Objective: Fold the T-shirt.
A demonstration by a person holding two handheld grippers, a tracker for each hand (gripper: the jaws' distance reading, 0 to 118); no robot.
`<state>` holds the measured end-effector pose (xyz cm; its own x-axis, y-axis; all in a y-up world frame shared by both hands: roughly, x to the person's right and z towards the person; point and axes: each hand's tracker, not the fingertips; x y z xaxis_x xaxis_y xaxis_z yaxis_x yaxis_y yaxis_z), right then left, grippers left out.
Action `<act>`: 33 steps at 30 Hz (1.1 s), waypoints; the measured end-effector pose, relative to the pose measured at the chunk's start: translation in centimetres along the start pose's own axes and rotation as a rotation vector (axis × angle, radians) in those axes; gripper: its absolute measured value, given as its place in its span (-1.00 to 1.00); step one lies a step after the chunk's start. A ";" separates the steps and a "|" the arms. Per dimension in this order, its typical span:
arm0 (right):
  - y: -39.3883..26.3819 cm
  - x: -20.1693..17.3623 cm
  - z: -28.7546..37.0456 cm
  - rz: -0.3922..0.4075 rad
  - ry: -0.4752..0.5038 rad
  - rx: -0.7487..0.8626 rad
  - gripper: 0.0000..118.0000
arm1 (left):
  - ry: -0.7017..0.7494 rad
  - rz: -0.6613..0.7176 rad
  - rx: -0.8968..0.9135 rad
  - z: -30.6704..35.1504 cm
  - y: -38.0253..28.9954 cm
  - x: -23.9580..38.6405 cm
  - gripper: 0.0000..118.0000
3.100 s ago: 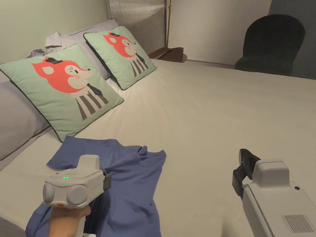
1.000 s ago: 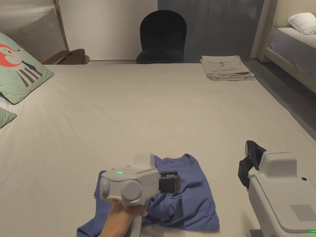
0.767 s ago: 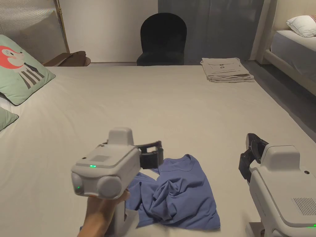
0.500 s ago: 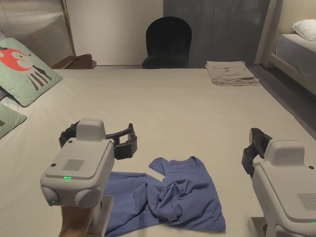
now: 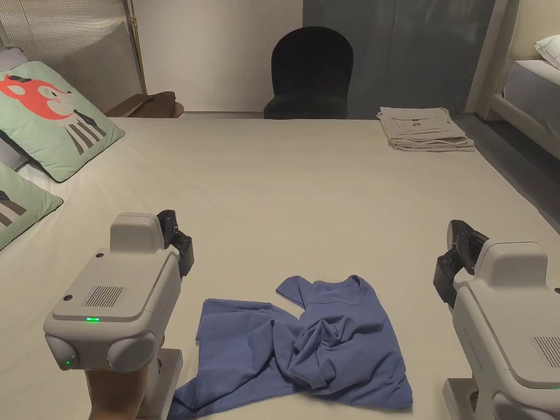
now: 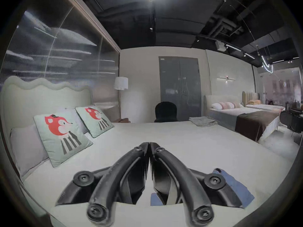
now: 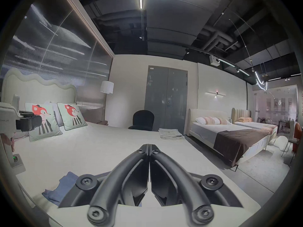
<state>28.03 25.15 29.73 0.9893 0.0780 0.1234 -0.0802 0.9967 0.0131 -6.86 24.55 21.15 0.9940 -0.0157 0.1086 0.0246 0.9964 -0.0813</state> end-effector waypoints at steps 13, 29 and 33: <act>-1.1 0.5 0.0 -0.001 -0.007 -0.029 -1.00 | -0.100 0.126 -0.595 -2.3 -7.3 -2.2 -1.00; -3.2 0.5 -0.2 -0.009 0.002 -0.088 -1.00 | -0.094 0.084 -0.829 1.2 -13.9 0.9 0.77; -3.3 0.6 -0.2 -0.011 0.001 -0.093 -1.00 | -0.097 0.048 -0.829 0.8 -14.8 1.8 0.03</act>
<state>28.93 21.91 29.55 0.9902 0.0674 0.1224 -0.0581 0.9953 -0.0778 -5.53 9.79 23.29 0.9833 0.0703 0.1679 0.0906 0.6113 -0.7862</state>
